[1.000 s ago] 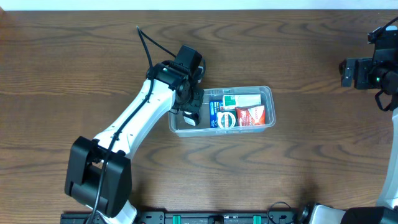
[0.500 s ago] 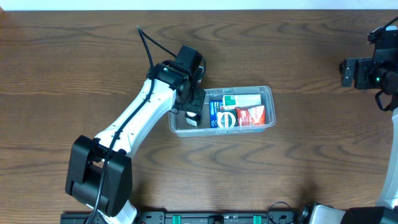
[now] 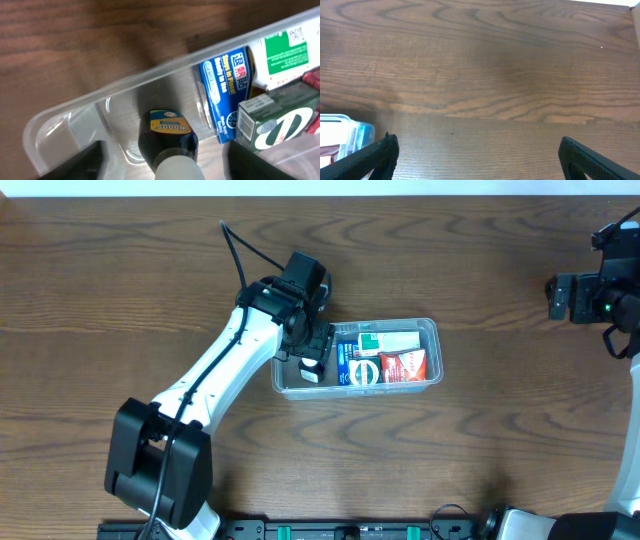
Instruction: Pack container
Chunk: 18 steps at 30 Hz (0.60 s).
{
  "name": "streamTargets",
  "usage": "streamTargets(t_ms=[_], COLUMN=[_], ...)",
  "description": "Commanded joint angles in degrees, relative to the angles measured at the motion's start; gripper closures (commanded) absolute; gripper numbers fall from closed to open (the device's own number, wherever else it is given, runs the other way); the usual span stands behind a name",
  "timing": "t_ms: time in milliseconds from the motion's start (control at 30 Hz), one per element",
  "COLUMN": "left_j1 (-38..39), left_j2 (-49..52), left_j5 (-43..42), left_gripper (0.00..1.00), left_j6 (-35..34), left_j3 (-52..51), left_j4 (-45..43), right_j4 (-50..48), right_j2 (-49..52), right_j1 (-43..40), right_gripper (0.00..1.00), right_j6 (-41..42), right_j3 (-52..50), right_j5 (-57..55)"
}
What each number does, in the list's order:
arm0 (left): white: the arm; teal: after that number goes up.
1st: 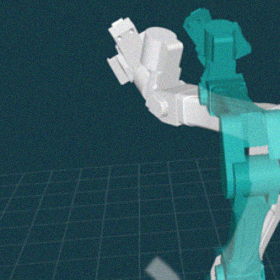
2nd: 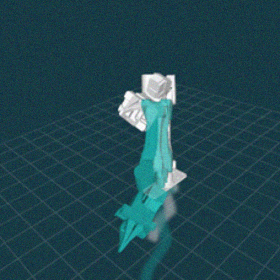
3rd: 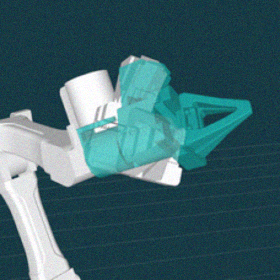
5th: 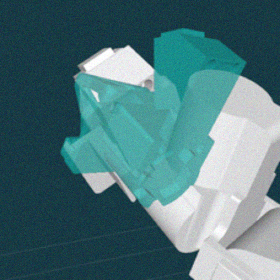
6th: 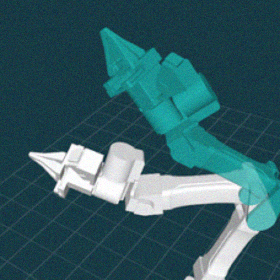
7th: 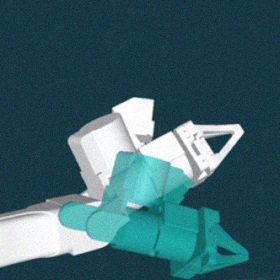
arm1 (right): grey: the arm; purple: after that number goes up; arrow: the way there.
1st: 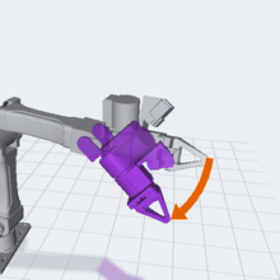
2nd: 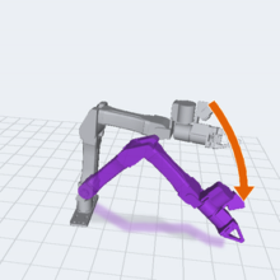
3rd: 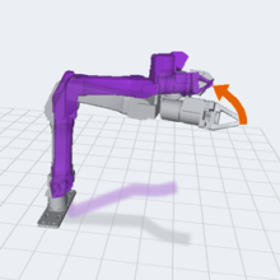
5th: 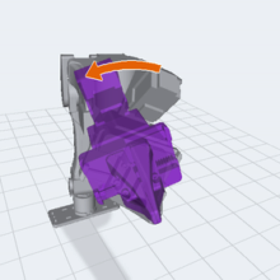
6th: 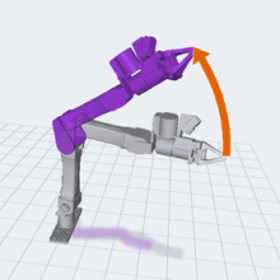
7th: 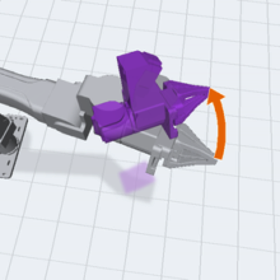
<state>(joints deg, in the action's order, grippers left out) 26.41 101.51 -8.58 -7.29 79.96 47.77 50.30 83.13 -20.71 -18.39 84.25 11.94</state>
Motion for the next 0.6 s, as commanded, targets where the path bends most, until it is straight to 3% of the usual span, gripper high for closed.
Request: streamTargets(t_ms=[0, 567], left_j1=[0.02, 0.02], left_j2=[-4.74, -32.22], left_j5=[0.52, 5.64], left_gripper=[0.02, 0.02], left_j6=[-0.26, -0.26], left_j3=[3.43, 4.55], left_j4=[0.83, 14.99], right_j4=[0.07, 0.07], right_j2=[0.2, 0.2], right_j1=[-0.66, -0.66], right_gripper=[0.01, 0.01], right_j6=[0.79, 0.79], right_j3=[0.44, 0.44], right_j5=[0.24, 0.26])
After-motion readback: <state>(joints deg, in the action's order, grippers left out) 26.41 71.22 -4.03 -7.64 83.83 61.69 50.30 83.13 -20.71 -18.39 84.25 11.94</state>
